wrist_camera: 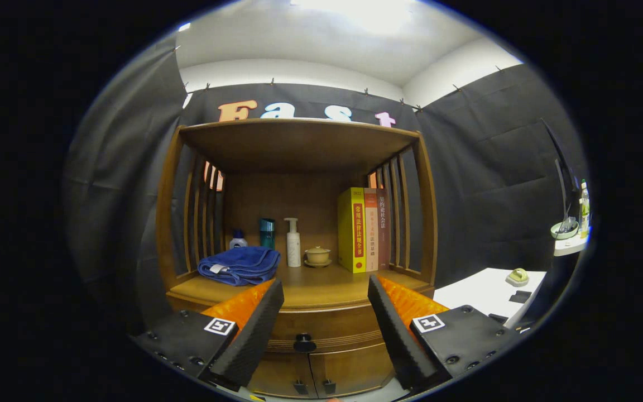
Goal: Pull open the drawer, take out the items inside it, and place them on the countertop above the cabinet.
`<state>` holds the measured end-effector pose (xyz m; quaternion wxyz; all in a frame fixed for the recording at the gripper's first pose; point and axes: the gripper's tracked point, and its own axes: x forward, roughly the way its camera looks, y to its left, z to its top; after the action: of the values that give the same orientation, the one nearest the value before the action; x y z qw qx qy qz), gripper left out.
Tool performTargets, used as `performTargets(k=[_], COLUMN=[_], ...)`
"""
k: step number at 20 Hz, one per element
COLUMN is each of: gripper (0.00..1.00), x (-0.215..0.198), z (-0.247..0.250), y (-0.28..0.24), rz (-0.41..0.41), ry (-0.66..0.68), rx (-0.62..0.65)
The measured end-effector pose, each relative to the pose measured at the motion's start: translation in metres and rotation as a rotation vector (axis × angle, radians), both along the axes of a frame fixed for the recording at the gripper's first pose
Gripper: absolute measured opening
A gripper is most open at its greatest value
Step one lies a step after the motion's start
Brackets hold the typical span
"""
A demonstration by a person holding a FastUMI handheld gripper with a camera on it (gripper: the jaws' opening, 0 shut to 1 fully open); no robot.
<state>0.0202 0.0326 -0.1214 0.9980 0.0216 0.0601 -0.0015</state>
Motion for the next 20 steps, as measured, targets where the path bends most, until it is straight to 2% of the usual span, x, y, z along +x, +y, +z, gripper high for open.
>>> performTargets(k=[5, 13, 18, 20], gripper=[1.00, 1.00, 1.00, 1.00], x=[0.008, 0.010, 0.015, 0.023], z=[-0.037, -0.059, -0.100, -0.124], y=[0.024, 0.031, 0.058, 0.060], rz=[0.047, 0.065, 0.137, 0.136], ry=[0.021, 0.036, 0.087, 0.119], rx=[0.000, -0.017, 0.013, -0.001])
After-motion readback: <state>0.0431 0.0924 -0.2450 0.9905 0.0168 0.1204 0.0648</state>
